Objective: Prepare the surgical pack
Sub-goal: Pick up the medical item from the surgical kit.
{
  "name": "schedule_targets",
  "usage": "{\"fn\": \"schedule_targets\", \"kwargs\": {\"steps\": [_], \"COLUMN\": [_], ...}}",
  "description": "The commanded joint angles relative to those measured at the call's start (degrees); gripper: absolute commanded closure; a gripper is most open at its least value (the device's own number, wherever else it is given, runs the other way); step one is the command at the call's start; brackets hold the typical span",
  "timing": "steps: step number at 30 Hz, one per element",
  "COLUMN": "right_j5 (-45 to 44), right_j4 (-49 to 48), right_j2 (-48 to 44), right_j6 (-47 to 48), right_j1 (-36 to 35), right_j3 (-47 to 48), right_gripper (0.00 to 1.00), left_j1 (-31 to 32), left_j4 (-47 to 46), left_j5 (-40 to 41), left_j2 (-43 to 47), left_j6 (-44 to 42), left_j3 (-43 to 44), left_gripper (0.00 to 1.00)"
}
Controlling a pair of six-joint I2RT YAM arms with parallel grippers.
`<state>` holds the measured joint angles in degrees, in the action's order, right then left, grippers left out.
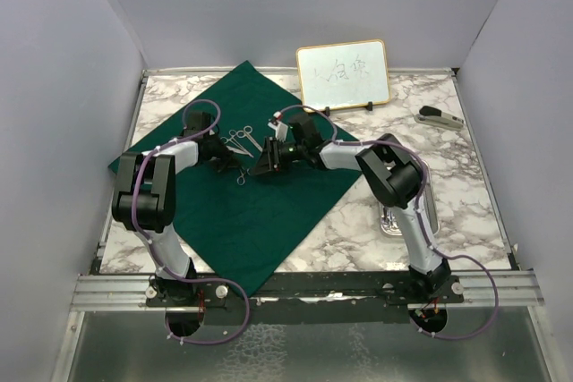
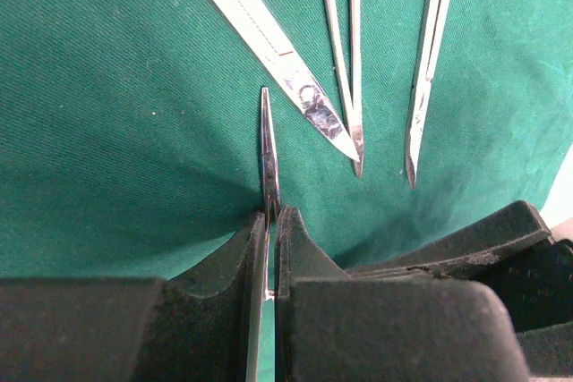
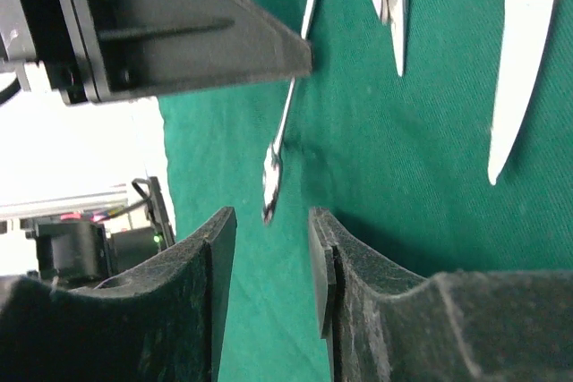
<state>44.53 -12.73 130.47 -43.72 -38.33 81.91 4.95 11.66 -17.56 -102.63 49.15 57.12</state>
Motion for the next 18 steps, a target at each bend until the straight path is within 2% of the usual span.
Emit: {"fn": "schedule_targets", "kwargs": {"steps": [1,4,6,8,10,13,14,16,18], "right_j5": [0.2,-1.2,-1.8,-3.9,-6.3,-12.0,-13.0,-17.8,-23.3], "right_j4": [0.2,1.6,2.8,3.5,4.6,8.8,11.4,19.1,28.3], "right_j2": [4.0,5.6,6.0,4.0,-0.8,-11.8,-15.8,-25.0,-34.3], "right_j6": [-1.7,-2.0,-2.3,-1.8,0.3,4.8,6.5,9.8,12.6], "right_j1": [-1.4,-1.9,-2.1,-2.2,-2.2,-1.9,-1.6,-1.1,-0.3], "right_j3": [6.5,8.9,9.8,8.3,4.6,-3.7,-6.6,-11.8,-16.9], "right_gripper": [0.64,0.8,0.96,0.99,0.99,0.99,0.99,0.99,0.99], "left_j1": [0.2,0.2,0.2,0.2,0.0,-0.2,-0.2,-0.2,-0.2], "left_j4": [0.5,0.1,-0.1,0.0,0.5,0.8,1.4,4.6,7.9], "left_j5": [-0.3,-0.9,-1.5,-2.3,-3.4,-5.8,-6.2,-6.3,-6.6], "left_j2": [-0.3,0.2,1.0,2.6,5.8,13.8,17.3,20.8,23.1], "left_j6": [-0.9,-0.9,-1.4,-2.4,-3.5,-7.9,-9.7,-13.6,-17.6], "left_j3": [-1.8,-2.2,-2.3,-1.9,-1.5,0.5,1.7,5.5,9.0], "left_gripper": [1.0,1.0,1.0,0.98,0.72,0.38,0.3,0.22,0.2]}}
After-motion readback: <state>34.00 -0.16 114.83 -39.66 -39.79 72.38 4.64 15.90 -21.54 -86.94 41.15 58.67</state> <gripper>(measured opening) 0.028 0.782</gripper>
